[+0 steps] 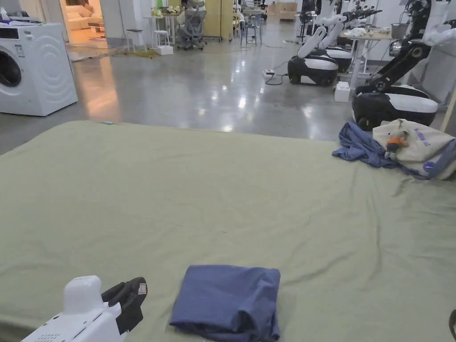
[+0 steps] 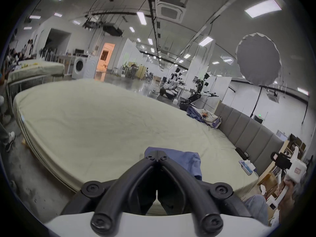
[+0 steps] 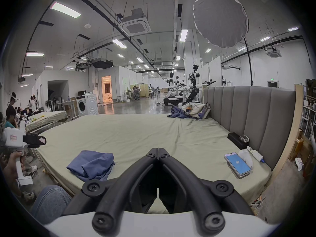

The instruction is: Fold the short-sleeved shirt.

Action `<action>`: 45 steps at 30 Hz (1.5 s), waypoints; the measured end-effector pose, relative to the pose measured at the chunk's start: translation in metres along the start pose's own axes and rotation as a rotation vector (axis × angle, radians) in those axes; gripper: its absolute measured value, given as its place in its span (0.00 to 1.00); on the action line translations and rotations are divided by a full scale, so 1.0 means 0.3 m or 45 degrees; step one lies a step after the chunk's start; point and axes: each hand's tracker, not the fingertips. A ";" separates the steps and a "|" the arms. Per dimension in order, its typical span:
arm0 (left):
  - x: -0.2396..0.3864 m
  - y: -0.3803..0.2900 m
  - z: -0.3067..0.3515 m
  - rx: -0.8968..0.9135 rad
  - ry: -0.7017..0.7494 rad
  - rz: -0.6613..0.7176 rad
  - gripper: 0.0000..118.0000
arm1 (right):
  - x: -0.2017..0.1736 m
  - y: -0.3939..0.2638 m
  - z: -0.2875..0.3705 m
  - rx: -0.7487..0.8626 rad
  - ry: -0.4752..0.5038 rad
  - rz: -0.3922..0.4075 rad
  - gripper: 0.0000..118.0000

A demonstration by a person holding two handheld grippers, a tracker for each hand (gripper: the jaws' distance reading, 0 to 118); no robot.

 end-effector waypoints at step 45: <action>-0.277 -0.018 -0.965 -1.022 -0.639 0.636 1.00 | -0.352 -0.360 -0.975 -1.087 0.859 -0.472 0.02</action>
